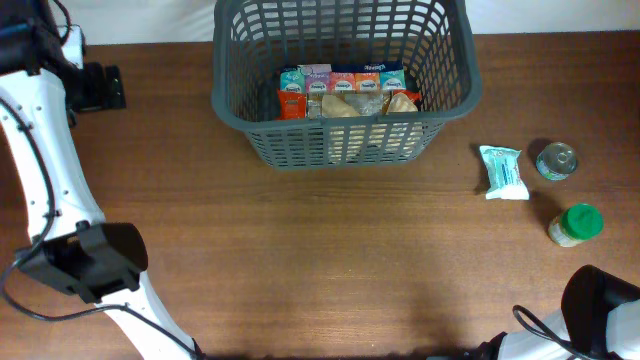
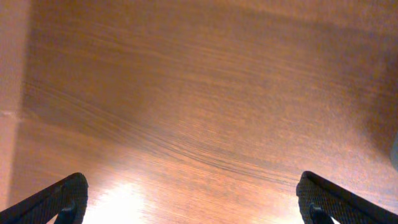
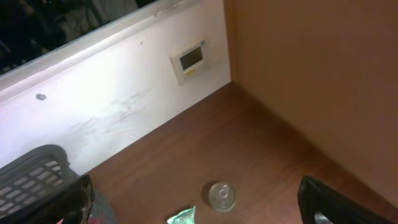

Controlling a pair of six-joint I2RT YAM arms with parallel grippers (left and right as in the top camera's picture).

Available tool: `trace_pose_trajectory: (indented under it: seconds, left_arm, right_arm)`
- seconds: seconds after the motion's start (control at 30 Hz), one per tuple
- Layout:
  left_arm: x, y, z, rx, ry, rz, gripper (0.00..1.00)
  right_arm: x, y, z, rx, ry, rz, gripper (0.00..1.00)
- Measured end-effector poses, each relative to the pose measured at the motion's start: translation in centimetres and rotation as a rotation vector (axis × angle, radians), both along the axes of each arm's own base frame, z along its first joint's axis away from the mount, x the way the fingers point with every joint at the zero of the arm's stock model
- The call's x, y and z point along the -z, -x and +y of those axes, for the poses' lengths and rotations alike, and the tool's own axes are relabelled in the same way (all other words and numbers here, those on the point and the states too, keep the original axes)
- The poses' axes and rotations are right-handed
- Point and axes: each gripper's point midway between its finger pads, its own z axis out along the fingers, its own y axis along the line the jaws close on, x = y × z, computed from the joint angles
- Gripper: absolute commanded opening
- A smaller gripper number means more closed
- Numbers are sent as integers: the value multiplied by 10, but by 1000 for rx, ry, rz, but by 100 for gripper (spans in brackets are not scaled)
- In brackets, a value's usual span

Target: Pack container

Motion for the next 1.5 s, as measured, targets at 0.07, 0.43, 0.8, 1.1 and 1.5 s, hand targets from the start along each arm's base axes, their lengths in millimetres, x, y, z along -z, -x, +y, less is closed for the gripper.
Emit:
trace_pose_trajectory:
  seconds: [0.07, 0.43, 0.8, 1.1, 1.5]
  left_arm:
    - [7, 0, -3, 4, 21, 16, 99]
    - [8, -1, -7, 14, 45, 9, 99]
    - [8, -2, -8, 15, 48, 7, 99]
    - [8, -2, -8, 15, 49, 7, 99]
    - [8, -2, -8, 16, 51, 6, 99]
  right_arm:
    - [4, -1, 2, -11, -11, 13, 98]
    - [189, -85, -43, -27, -297, 525, 94]
    - [356, -82, -45, -9, -529, 949, 88]
    - [354, -73, -50, 6, -527, 958, 87]
    - [240, -29, -28, 8, -365, 735, 90]
